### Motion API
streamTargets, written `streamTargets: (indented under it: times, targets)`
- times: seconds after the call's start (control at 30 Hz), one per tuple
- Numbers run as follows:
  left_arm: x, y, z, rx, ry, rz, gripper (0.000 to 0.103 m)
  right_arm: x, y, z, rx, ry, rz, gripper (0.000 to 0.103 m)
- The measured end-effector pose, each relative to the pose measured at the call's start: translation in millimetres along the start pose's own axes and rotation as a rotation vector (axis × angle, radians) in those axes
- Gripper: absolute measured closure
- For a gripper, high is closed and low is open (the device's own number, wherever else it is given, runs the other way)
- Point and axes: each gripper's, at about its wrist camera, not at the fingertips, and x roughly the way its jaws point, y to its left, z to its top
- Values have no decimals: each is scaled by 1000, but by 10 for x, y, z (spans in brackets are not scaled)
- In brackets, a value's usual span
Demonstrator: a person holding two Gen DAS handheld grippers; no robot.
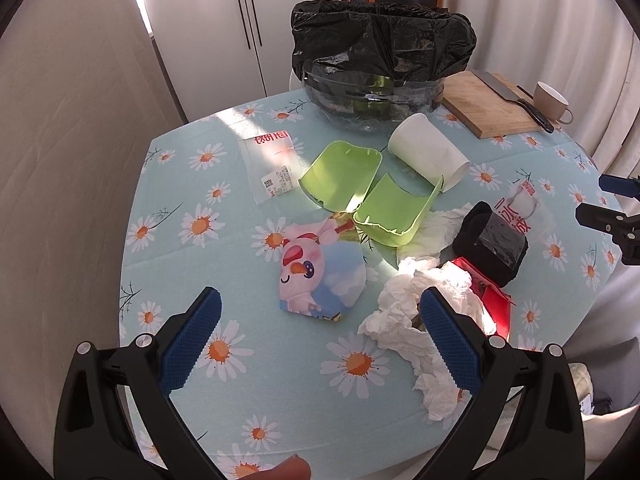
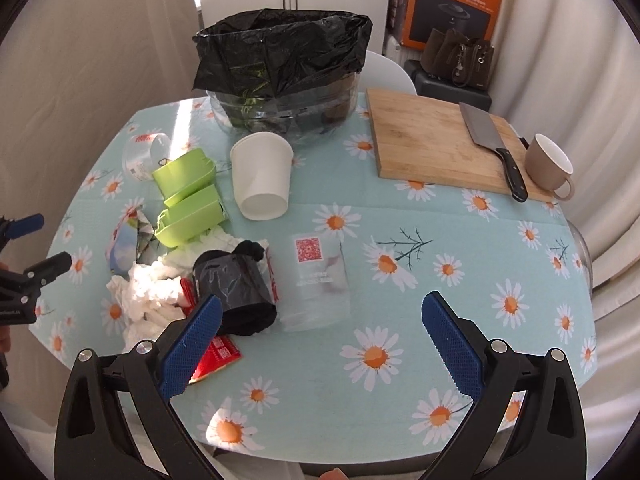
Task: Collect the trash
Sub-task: 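Reach the right tool to the clear flag-print cup while the left tool reaches the pink snowman cup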
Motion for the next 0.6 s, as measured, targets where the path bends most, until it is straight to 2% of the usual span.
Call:
streamTargets:
  times: [0.3,0.5,0.6]
  targets:
    - [274,47,32,14,77,50,6,487,-145,43,29,101,12,8]
    - [556,30,76,48,129,47,6,749,-205,92,52,149,13,8]
    - [673,13,93,56,156,23,6,858,-223,107,56,173,12,8]
